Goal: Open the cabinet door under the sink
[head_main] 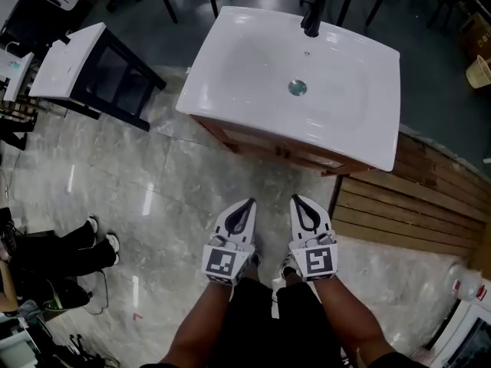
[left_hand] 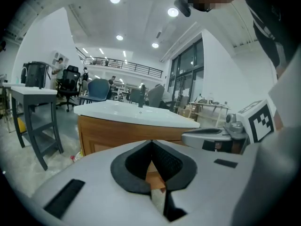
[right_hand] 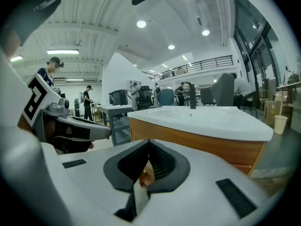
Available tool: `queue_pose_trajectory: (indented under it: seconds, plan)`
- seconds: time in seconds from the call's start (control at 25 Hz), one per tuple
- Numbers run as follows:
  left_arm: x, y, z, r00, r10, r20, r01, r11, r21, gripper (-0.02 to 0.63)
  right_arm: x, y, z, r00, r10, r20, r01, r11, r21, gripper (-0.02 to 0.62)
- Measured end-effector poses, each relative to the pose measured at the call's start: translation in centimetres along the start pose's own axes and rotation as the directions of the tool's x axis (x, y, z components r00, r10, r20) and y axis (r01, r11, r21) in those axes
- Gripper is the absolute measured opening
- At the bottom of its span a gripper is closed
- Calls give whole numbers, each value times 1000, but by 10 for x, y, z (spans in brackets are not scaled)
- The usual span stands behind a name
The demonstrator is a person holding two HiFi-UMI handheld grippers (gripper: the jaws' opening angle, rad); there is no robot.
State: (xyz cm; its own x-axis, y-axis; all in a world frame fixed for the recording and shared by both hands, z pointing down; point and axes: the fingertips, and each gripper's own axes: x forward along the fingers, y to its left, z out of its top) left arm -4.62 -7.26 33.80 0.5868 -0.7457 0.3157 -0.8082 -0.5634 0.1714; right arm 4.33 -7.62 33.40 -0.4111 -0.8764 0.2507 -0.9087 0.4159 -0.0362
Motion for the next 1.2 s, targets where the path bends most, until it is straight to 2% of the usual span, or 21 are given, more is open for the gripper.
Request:
queue_pose_trajectory:
  seconds: [0.24,0.4,0.56,0.64,0.92,1.2]
  plan:
    - [45,50,-34,999,-25,-43,23,999,-35,23,47,-13,-49,991,-88,-101,92,995,27,23]
    - [71,77,-60,998,-27,-63,24,999,-48,23,69,-25,-90,977,-141,-163,144,990,9,23]
    - [91,91,-84,997,-46,-64,44,998,-37,23,87,-33,-133,961,-173,-214,180,984,14,25]
    - [97,95,-95,996,-59,-71,57,998,-35,23,95,-34,-151,956,-180,-233,189,982,17,54]
    - [113,108,-138,988,-98,-121,96,995,-19,23,128,-52,-196,932,-261,-251,262,965,-28,117]
    - [126,110,-162,986,-129,-105,129,992,-5,23,156,-74,-219,911,-334,-242,334,942,-45,137]
